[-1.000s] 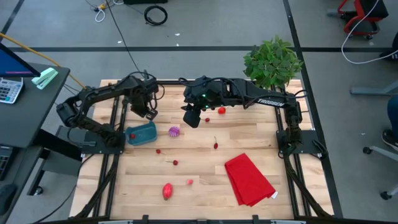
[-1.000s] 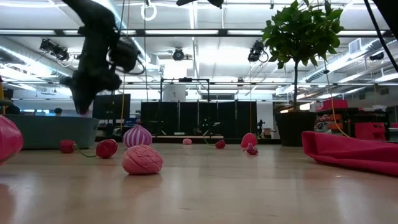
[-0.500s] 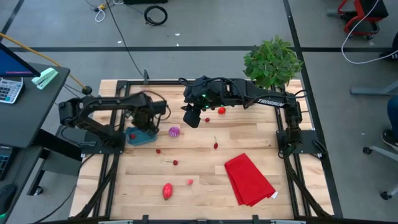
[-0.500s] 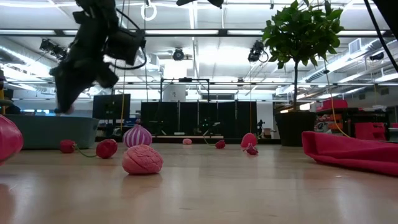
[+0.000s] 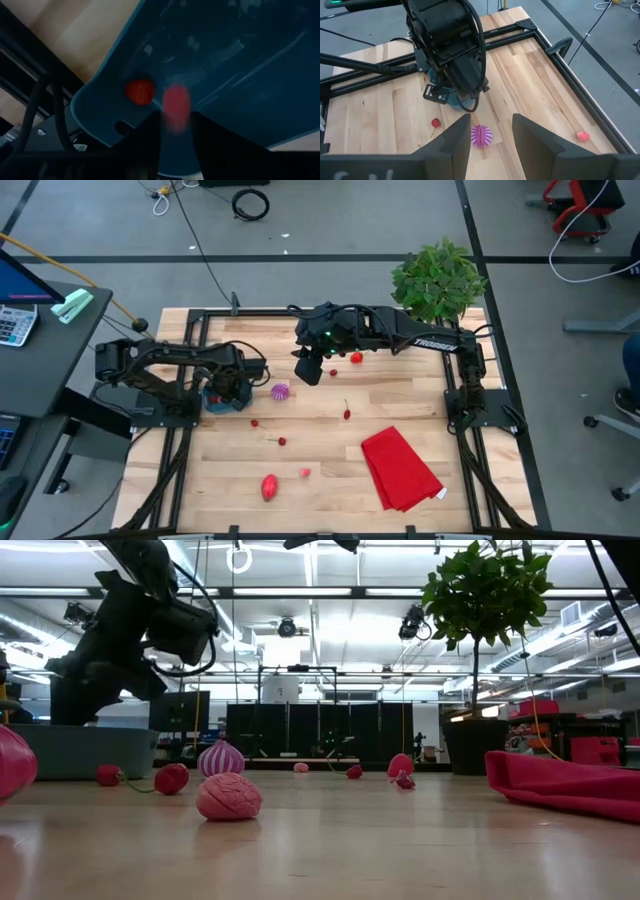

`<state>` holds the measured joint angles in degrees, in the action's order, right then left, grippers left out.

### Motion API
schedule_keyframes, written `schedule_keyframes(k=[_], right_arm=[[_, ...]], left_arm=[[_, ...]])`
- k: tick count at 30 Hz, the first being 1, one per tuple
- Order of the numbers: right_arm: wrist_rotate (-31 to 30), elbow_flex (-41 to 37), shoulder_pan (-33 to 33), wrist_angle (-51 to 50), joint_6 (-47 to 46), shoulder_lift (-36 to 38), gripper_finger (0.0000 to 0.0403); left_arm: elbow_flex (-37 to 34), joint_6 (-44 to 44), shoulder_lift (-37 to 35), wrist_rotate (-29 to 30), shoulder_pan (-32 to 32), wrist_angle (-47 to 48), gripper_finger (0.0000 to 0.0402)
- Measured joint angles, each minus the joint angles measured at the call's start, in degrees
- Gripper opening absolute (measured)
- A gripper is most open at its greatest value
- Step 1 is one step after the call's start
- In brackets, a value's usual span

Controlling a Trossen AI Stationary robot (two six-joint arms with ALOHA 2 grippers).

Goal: Pick and placing Produce into tupperware
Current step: Put the middle left pink peach into the blue bin, then put the red strawberry into the blue bin

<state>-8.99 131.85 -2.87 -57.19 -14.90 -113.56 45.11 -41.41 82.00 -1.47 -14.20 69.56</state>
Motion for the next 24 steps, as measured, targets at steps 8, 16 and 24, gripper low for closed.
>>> schedule_keyframes(k=[8,16,24], right_arm=[[0.0,0.0,0.0,0.0,-0.1,0.0,0.0152],[0.0,0.0,0.0,-0.1,-0.9,0.0,0.0152],[-11.1,0.1,-0.3,-16.9,-9.3,0.0,0.0156]], left_arm=[[5.3,3.4,0.0,-1.9,0.0,3.0,0.0160],[21.8,10.7,0.0,-1.4,-0.8,7.5,0.0163],[40.3,18.3,0.0,2.5,-2.4,7.0,0.0158]])
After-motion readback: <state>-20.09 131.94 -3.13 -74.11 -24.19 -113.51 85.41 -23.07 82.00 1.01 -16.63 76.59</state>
